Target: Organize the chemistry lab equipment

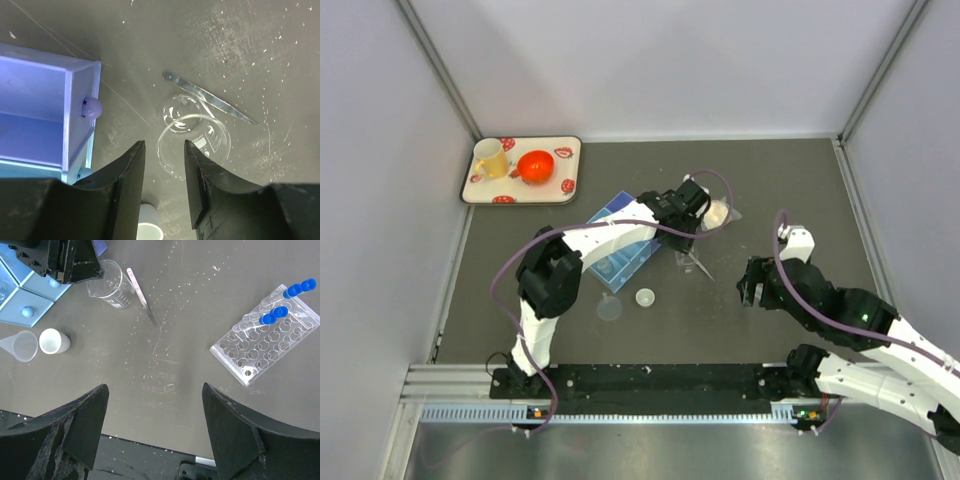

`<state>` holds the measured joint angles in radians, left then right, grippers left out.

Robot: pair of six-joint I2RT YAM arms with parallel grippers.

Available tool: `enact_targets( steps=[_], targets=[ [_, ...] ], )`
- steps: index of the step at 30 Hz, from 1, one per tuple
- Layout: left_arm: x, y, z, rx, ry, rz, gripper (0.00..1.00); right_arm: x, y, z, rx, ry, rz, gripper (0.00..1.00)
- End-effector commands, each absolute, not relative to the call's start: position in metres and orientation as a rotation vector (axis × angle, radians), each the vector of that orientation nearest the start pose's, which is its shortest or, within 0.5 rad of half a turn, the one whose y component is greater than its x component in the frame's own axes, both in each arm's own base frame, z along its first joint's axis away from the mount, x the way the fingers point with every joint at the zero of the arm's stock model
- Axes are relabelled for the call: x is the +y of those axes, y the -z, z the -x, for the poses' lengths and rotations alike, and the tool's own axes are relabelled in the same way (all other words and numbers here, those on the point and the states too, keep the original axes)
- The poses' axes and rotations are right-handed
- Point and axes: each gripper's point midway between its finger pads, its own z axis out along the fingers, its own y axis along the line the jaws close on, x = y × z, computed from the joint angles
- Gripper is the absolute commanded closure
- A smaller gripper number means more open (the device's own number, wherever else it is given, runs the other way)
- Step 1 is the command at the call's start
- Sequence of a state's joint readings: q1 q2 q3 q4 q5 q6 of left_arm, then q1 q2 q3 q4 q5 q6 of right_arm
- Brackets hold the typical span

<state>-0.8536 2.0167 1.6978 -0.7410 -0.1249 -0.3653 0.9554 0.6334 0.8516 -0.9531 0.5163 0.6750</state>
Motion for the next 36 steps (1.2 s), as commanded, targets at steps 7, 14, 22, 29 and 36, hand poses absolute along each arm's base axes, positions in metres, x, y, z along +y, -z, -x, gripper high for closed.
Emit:
enact_targets(
  steps=[7,14,22,29,36],
  targets=[
    [-0.372,-0.090,-0.329,2.548,0.303,-0.578,0.63,0.112,-0.201,-0.160,2.183,-0.323,0.027,0.24],
    [-0.369,-0.084,-0.328,2.559,0.289,-0.590,0.77,0.112,-0.201,-0.158,2.189,-0.333,0.021,0.24],
    [-0.360,-0.095,-0.325,2.549,0.262,-0.614,1.00,0.111,-0.200,-0.158,2.190,-0.327,0.017,0.24],
    [-0.334,-0.143,-0.317,2.475,0.209,-0.691,1.00,0.112,-0.200,-0.158,2.192,-0.333,0.012,0.24],
    [-0.290,-0.210,-0.309,2.372,0.144,-0.776,1.00,0.115,-0.201,-0.159,2.198,-0.333,0.020,0.24]
  ],
)
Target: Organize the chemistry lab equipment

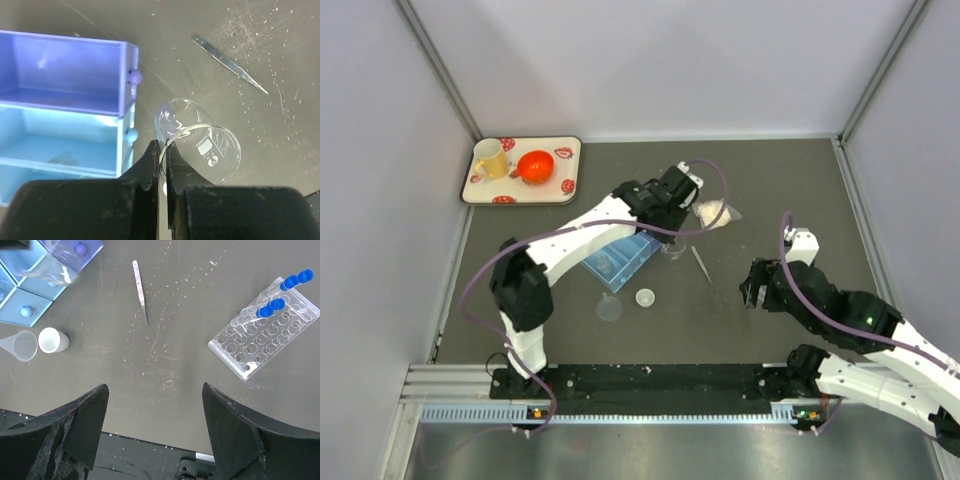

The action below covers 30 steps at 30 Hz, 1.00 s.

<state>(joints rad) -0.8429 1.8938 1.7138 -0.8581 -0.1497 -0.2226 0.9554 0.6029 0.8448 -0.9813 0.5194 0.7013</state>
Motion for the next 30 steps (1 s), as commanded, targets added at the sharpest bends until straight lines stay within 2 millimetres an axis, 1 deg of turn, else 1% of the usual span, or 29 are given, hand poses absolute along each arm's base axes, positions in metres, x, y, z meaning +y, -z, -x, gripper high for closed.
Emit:
enact_targets(
  steps=[1,2,3,5,6,8,9,10,11,12,13,14,15,16,18,19,20,22,23,24,25,26,30],
  targets=[
    [-0.282,-0.215,-0.311,2.369,0.138,-0.764,1.00,0.116,-0.202,-0.159,2.200,-0.329,0.030,0.25],
    [-0.276,-0.220,-0.311,2.369,0.132,-0.756,1.00,0.117,-0.206,-0.160,2.195,-0.334,0.033,0.24],
    [-0.268,-0.230,-0.310,2.355,0.137,-0.741,1.00,0.118,-0.206,-0.160,2.201,-0.331,0.041,0.25],
    [-0.253,-0.235,-0.312,2.364,0.169,-0.715,1.00,0.121,-0.211,-0.161,2.195,-0.342,0.049,0.25],
    [-0.239,-0.243,-0.316,2.356,0.177,-0.675,1.00,0.121,-0.212,-0.161,2.197,-0.343,0.050,0.25],
    [-0.227,-0.243,-0.315,2.363,0.219,-0.663,1.00,0.123,-0.217,-0.161,2.193,-0.352,0.061,0.25],
    [-0.212,-0.249,-0.320,2.344,0.207,-0.630,1.00,0.125,-0.218,-0.160,2.194,-0.360,0.067,0.25],
    [-0.205,-0.241,-0.319,2.354,0.206,-0.632,1.00,0.126,-0.219,-0.160,2.195,-0.363,0.073,0.25],
    [-0.199,-0.239,-0.322,2.341,0.201,-0.649,1.00,0.126,-0.222,-0.160,2.189,-0.371,0.072,0.25],
    [-0.187,-0.241,-0.324,2.329,0.200,-0.617,1.00,0.126,-0.223,-0.160,2.186,-0.373,0.073,0.25],
    [-0.181,-0.231,-0.324,2.344,0.191,-0.603,1.00,0.127,-0.225,-0.160,2.183,-0.380,0.070,0.25],
    [-0.174,-0.228,-0.325,2.336,0.166,-0.637,1.00,0.127,-0.226,-0.161,2.181,-0.383,0.068,0.25],
    [-0.164,-0.227,-0.325,2.340,0.154,-0.628,1.00,0.129,-0.227,-0.161,2.176,-0.394,0.072,0.25],
    [-0.158,-0.219,-0.323,2.358,0.140,-0.640,1.00,0.130,-0.228,-0.161,2.173,-0.404,0.074,0.25],
    [-0.147,-0.218,-0.325,2.346,0.117,-0.637,1.00,0.132,-0.229,-0.160,2.171,-0.415,0.085,0.25],
    [-0.143,-0.213,-0.324,2.355,0.118,-0.638,1.00,0.132,-0.230,-0.160,2.168,-0.420,0.086,0.25],
    [-0.141,-0.213,-0.323,2.354,0.135,-0.645,1.00,0.131,-0.230,-0.159,2.167,-0.419,0.089,0.25],
    [-0.133,-0.207,-0.322,2.379,0.177,-0.629,1.00,0.131,-0.232,-0.158,2.161,-0.432,0.096,0.25],
    [-0.131,-0.209,-0.321,2.367,0.189,-0.637,1.00,0.130,-0.233,-0.158,2.155,-0.437,0.091,0.25],
    [-0.125,-0.206,-0.323,2.373,0.203,-0.616,1.00,0.130,-0.234,-0.157,2.151,-0.442,0.092,0.25],
    [-0.123,-0.206,-0.324,2.368,0.218,-0.612,1.00,0.129,-0.233,-0.156,2.150,-0.442,0.097,0.25],
    [-0.116,-0.205,-0.326,2.366,0.219,-0.593,1.00,0.128,-0.234,-0.156,2.144,-0.447,0.092,0.25],
    [-0.107,-0.194,-0.333,2.396,0.234,-0.574,1.00,0.127,-0.234,-0.154,2.140,-0.463,0.092,0.25]
  ],
)
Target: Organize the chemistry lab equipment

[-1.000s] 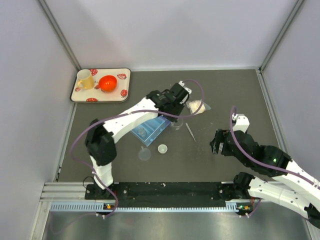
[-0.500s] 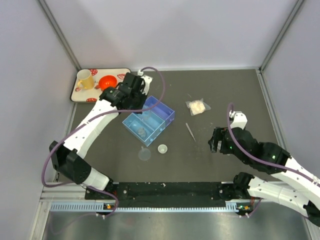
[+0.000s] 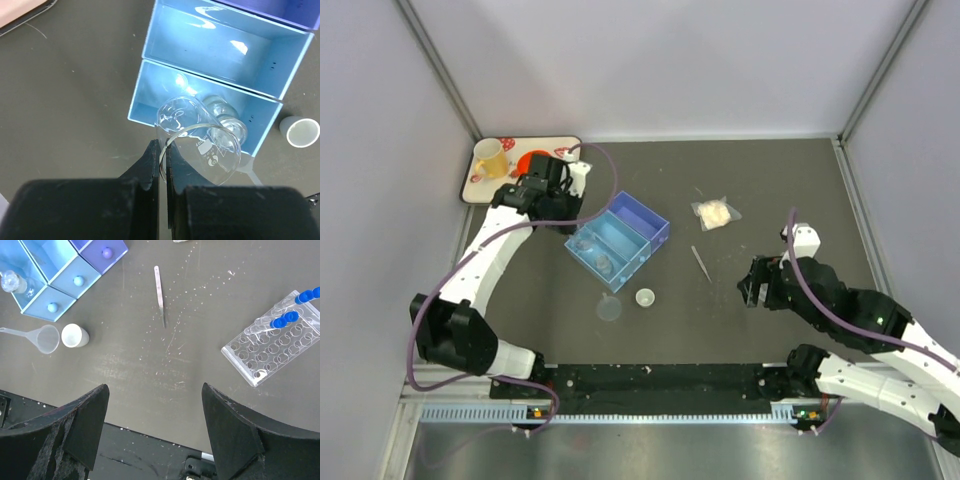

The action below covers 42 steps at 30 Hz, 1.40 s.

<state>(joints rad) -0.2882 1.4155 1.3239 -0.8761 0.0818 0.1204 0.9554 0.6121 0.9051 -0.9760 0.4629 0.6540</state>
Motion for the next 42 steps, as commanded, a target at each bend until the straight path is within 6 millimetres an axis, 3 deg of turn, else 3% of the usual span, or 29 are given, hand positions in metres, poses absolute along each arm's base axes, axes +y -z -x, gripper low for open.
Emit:
enact_targets(
  steps=[1,17,26,34,42],
  targets=[
    [-0.106,-0.191,-0.334,2.405,0.232,-0.575,1.00,0.127,-0.232,-0.153,2.141,-0.463,0.090,0.25],
    [-0.096,-0.134,-0.359,2.535,0.183,-0.528,1.00,0.121,-0.225,-0.150,2.137,-0.464,0.078,0.25],
    [-0.100,-0.084,-0.349,2.622,0.232,-0.508,1.00,0.117,-0.219,-0.149,2.143,-0.453,0.068,0.25],
    [-0.107,-0.067,-0.346,2.647,0.293,-0.462,1.00,0.117,-0.215,-0.148,2.157,-0.452,0.054,0.25],
    [-0.111,-0.067,-0.348,2.649,0.325,-0.391,0.95,0.117,-0.218,-0.147,2.155,-0.462,0.051,0.25]
  ],
)
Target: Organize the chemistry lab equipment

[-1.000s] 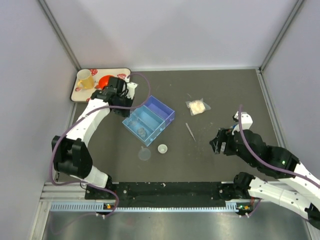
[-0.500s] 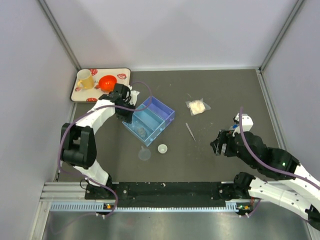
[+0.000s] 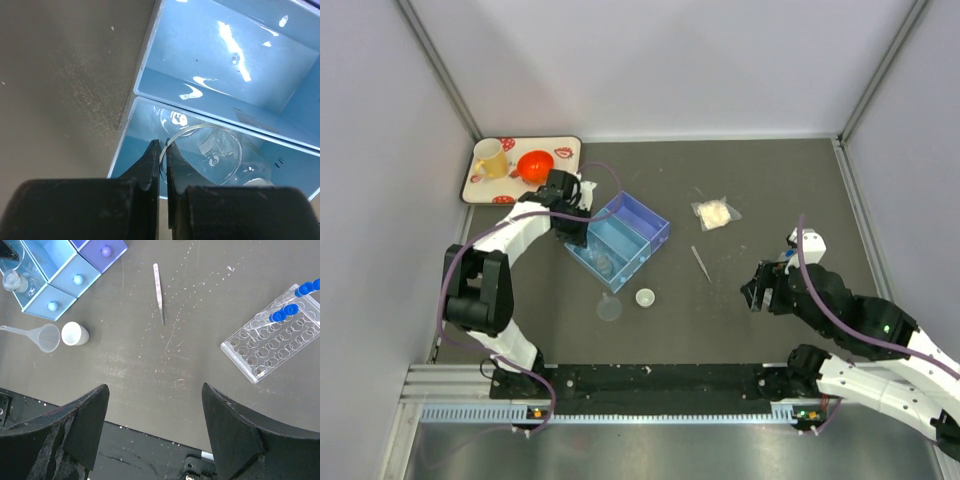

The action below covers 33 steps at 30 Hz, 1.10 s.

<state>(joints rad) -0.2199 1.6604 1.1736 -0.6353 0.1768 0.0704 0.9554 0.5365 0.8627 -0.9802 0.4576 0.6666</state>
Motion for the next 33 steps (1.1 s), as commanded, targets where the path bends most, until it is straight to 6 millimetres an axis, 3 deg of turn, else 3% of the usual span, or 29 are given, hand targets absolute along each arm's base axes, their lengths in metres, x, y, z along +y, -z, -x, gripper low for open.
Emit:
enact_targets(
  steps=[1,7,17,23,28,31,33],
  targets=[
    [-0.111,-0.067,-0.348,2.648,0.326,-0.386,0.93,0.116,-0.218,-0.147,2.153,-0.461,0.051,0.25],
    [-0.109,-0.078,-0.348,2.627,0.310,-0.382,0.83,0.116,-0.219,-0.147,2.151,-0.462,0.053,0.25],
    [-0.108,-0.125,-0.356,2.554,0.288,-0.379,0.76,0.118,-0.222,-0.149,2.154,-0.457,0.056,0.25],
    [-0.102,-0.171,-0.363,2.476,0.239,-0.345,0.75,0.120,-0.220,-0.151,2.159,-0.441,0.059,0.24],
    [-0.099,-0.224,-0.364,2.347,0.224,-0.312,0.78,0.124,-0.217,-0.156,2.158,-0.424,0.065,0.24],
    [-0.099,-0.255,-0.355,2.266,0.239,-0.311,0.78,0.128,-0.213,-0.160,2.173,-0.388,0.092,0.24],
    [-0.100,-0.275,-0.346,2.217,0.274,-0.258,0.71,0.134,-0.211,-0.167,2.178,-0.357,0.107,0.24]
  ],
)
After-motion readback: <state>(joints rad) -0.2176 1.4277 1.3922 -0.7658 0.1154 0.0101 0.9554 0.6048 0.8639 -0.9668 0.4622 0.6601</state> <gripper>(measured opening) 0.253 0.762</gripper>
